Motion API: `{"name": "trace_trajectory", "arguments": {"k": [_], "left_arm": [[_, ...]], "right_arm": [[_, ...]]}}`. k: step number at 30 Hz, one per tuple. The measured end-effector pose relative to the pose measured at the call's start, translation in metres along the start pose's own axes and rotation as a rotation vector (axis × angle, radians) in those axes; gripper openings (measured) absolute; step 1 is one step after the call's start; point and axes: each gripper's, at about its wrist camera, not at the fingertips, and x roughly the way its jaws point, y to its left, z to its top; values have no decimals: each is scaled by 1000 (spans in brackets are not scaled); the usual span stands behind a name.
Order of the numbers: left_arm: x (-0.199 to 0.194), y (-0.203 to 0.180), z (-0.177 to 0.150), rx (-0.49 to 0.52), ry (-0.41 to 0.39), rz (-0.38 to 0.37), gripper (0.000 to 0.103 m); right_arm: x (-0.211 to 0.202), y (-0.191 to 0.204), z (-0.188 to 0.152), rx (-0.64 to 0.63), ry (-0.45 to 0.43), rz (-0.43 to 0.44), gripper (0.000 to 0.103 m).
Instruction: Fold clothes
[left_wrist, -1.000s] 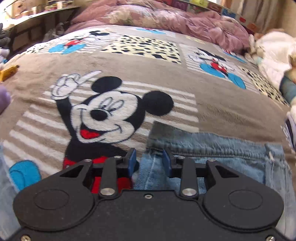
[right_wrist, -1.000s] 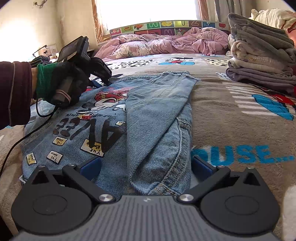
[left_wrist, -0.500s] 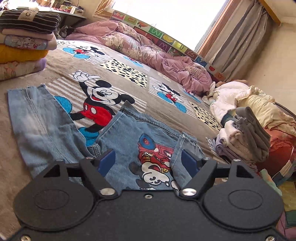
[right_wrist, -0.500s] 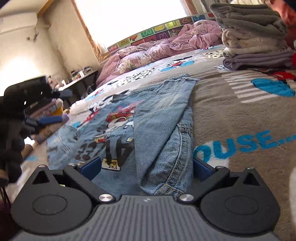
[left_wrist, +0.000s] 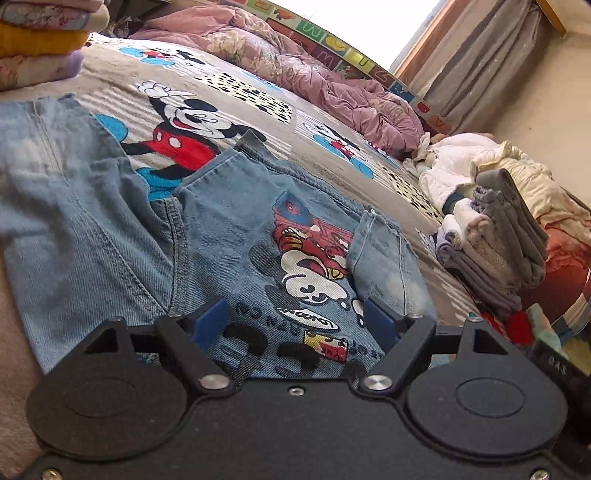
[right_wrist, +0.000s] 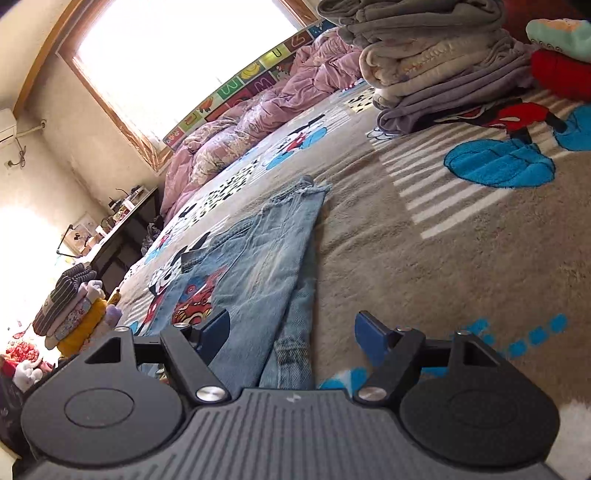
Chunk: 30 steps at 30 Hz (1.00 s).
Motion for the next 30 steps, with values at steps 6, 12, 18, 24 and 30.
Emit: {"name": "trace_trajectory", "arguments": {"k": [6,12,18,24,30], "left_arm": [[8,-10,-1,129,27,45,81],[9,-6,2,110,48,33,82],[7,3,7,49,65,-2,82],[6,2,7,56,69,-4,82],[6,2,7,64,72,-6,83]], "right_arm": [[74,-9,56,30,61,-53,75],[120,-6,85,14,92,-66,54],[124,-3,85,62,62,-6,30],[121,-4,77,101,-6,-53,26],[94,8,82,58,-92,-52,6]]}}
